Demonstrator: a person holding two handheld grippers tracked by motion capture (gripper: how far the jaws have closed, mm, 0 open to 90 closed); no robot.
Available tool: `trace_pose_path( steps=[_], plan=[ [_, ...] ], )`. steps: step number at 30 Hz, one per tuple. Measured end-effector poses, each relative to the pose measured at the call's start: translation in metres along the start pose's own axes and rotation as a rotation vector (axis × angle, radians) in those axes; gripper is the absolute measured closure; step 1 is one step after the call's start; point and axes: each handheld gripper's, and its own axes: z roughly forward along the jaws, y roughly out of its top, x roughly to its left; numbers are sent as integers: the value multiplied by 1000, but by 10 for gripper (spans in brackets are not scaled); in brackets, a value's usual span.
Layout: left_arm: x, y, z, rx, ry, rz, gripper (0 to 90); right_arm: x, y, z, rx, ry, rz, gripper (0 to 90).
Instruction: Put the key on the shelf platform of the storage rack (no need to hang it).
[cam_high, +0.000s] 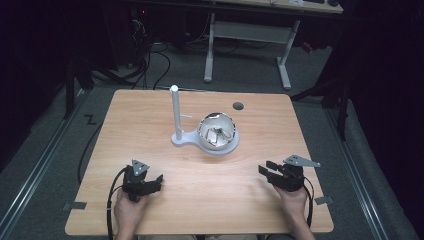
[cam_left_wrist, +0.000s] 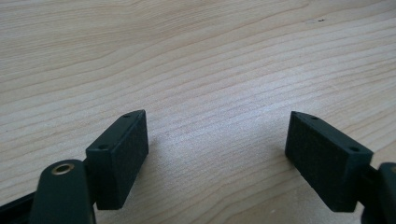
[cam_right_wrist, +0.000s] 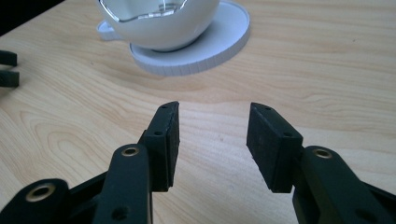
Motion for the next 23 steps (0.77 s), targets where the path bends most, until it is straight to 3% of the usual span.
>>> trace_pose_path(
  steps=[12, 16, 20, 23],
  plan=[
    [0, 0, 0, 0, 0, 0, 216, 5, -25, 27, 128, -80, -66, 510],
    [0, 0, 0, 0, 0, 0, 216, 8, -25, 28, 142, -99, -91, 498],
    [0, 0, 0, 0, 0, 0, 216, 14, -26, 30, 152, -133, -157, 483],
    [0, 0, 0, 0, 0, 0, 216, 14, -26, 30, 153, -131, -156, 477]
  ],
)
